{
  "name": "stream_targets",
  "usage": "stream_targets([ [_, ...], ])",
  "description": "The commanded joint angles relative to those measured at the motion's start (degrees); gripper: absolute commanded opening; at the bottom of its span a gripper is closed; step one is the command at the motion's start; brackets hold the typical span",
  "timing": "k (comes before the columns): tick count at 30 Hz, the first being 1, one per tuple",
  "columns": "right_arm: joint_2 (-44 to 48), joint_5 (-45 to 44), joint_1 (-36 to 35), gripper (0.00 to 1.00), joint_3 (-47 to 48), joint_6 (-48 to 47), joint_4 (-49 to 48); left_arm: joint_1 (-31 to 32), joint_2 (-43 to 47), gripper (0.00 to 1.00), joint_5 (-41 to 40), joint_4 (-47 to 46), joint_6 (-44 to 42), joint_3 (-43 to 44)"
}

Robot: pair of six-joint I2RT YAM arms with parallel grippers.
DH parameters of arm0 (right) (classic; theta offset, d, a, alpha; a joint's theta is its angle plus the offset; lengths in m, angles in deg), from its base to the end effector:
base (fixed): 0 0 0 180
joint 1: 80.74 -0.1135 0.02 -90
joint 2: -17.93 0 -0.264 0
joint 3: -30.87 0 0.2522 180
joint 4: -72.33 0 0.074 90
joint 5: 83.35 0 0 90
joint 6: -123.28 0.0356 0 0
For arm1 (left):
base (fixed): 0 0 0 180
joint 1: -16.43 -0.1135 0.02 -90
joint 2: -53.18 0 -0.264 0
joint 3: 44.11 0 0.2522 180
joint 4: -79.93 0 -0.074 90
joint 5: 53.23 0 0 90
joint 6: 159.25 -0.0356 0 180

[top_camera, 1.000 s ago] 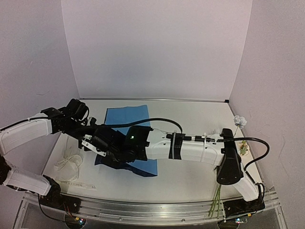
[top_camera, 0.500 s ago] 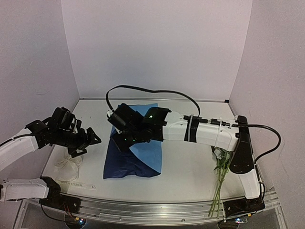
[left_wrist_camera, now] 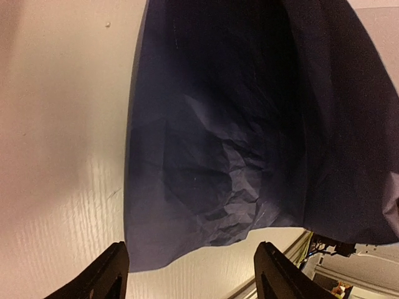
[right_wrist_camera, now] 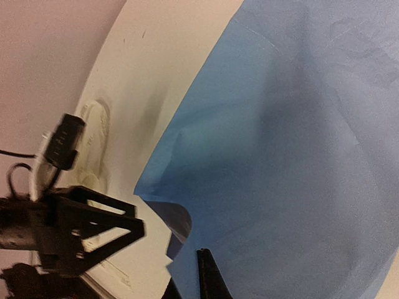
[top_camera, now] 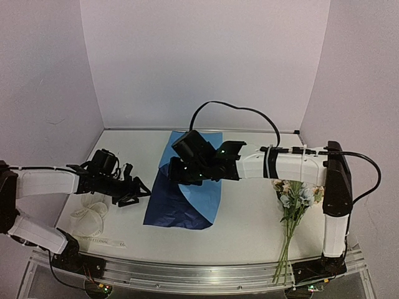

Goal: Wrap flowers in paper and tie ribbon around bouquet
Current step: Flatten out the folded wrapping paper at the center of the board.

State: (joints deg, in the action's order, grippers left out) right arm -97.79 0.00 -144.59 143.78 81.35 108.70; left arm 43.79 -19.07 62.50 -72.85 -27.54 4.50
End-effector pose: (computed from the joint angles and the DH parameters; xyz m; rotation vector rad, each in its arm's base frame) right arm 0.2114 0.4212 0.2699 -0.2654 2.4002 0.8717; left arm 0.2038 -0.1229 0.1815 -0.1170 2.6450 -1.0283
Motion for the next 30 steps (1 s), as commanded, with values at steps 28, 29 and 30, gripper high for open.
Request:
stream_targets([
  [28, 32.93, -11.27, 1.34, 0.0, -45.05, 5.15, -10.02, 6.12, -23.62, 0.52, -16.88, -9.46, 11.25, 0.75],
  [29, 33.82, -12.38, 0.99, 0.01, -46.74, 5.24, -9.65, 5.83, -23.29, 0.52, -16.96, -9.25, 10.88, 0.48],
  [30, 34.63, -13.35, 0.57, 0.03, -48.47, 5.24, -9.32, 5.48, -23.11, 0.52, -17.06, -8.86, 10.41, 0.41],
])
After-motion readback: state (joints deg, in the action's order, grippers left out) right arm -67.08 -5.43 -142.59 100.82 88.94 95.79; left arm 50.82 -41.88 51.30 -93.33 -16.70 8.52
